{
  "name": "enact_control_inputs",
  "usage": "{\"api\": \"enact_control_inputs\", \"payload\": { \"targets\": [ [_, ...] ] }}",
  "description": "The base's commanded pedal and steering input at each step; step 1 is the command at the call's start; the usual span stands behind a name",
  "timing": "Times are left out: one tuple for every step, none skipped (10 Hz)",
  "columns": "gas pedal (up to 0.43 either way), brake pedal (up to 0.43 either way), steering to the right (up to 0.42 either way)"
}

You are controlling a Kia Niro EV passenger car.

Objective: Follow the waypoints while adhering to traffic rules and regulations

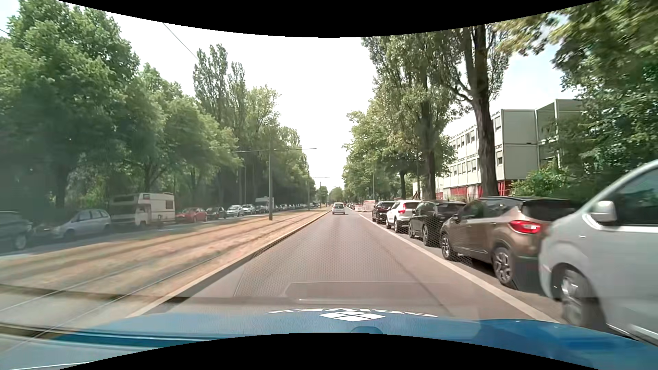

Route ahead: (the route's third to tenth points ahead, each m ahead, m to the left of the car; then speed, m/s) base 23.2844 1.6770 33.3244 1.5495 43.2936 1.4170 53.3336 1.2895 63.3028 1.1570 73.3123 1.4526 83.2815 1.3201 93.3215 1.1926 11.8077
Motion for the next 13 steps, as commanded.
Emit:
{"api": "enact_control_inputs", "payload": {
  "targets": [
    [0.169,0.0,-0.003],
    [0.169,0.0,-0.003],
    [0.169,0.0,-0.003],
    [0.169,0.0,-0.003],
    [0.169,0.0,-0.004],
    [0.169,0.0,-0.004],
    [0.169,0.0,-0.003],
    [0.169,0.0,-0.003],
    [0.169,0.0,-0.003],
    [0.169,0.0,-0.003],
    [0.169,0.0,-0.003],
    [0.169,0.0,-0.003],
    [0.169,0.0,-0.003]
  ]
}}
